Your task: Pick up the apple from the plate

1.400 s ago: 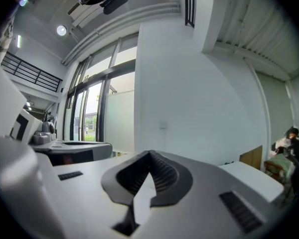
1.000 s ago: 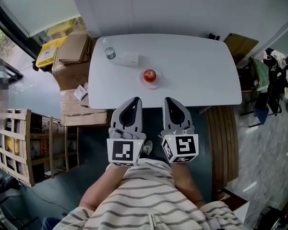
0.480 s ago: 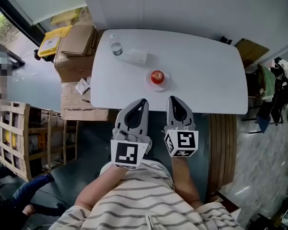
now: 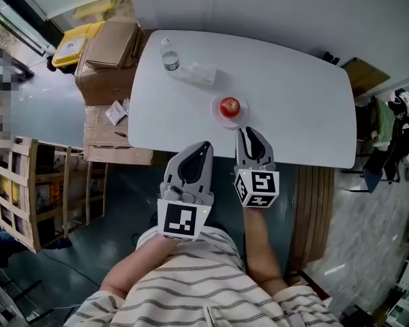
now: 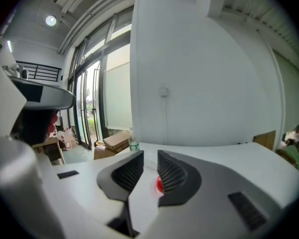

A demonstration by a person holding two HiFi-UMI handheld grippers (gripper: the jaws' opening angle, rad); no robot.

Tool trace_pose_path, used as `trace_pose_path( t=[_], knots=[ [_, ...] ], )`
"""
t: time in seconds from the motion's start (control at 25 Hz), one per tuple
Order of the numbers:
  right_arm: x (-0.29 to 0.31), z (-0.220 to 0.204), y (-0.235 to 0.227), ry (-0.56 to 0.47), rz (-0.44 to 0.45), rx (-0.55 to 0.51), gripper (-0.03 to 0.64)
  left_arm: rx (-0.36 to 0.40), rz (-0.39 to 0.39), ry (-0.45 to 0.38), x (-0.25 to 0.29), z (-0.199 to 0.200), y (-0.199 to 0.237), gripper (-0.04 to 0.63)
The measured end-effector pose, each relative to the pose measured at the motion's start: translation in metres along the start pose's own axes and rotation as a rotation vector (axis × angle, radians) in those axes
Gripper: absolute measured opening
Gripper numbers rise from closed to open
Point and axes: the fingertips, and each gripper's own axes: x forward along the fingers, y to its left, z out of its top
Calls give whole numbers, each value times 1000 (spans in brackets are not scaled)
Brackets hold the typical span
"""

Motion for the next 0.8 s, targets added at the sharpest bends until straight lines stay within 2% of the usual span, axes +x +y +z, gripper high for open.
trace_pose_path(
  t=[0.04, 0.36, 0.52, 0.8],
  knots=[
    [5, -4, 0, 6, 5, 3, 86, -2, 0, 6, 1, -2, 1, 5],
    [45, -40, -2, 76, 31, 16, 166, -14, 1, 32, 13, -14, 12, 5],
    [66, -60, -6, 126, 54, 52, 253, -18, -12, 42, 18, -18, 13, 5],
    [97, -101, -23, 217, 32, 63, 275, -16, -32, 53, 22, -25, 11, 5]
  ],
)
